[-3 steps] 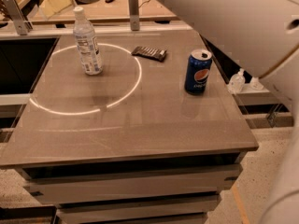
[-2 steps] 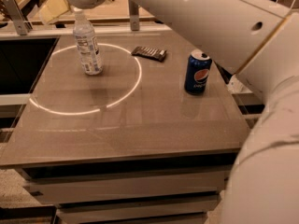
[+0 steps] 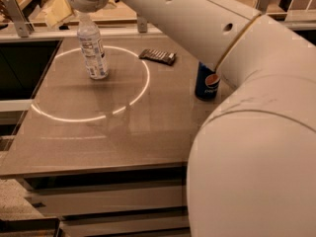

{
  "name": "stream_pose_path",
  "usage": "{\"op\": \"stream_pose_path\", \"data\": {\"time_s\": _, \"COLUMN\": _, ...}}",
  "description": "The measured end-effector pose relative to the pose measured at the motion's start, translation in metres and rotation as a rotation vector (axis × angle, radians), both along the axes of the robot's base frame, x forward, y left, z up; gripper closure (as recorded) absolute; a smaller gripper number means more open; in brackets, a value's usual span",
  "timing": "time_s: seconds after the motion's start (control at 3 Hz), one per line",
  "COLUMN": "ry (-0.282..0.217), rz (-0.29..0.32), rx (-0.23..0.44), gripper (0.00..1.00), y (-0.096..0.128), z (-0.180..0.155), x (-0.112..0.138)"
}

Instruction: Move blue plastic bottle near rxbar chocolate

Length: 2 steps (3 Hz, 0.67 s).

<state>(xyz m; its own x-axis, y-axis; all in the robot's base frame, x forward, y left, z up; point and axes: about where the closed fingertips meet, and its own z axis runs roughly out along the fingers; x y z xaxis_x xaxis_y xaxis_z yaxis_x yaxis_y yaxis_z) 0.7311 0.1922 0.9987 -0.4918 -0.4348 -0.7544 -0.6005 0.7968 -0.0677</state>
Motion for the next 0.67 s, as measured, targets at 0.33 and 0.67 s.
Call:
{"op": "stream_pose_path", "data": {"time_s": 0.33, "ry": 0.033, "rz": -0.014, "rx": -0.013, "gripper": 0.00, "y": -0.002, "z": -0.014, "x": 0.002}}
{"op": "stream_pose_path", "data": {"time_s": 0.67, "ry": 0.062, "rz": -0.025, "rx": -0.025, "gripper": 0.00, "y": -0.005, "z": -0.028, "x": -0.003}}
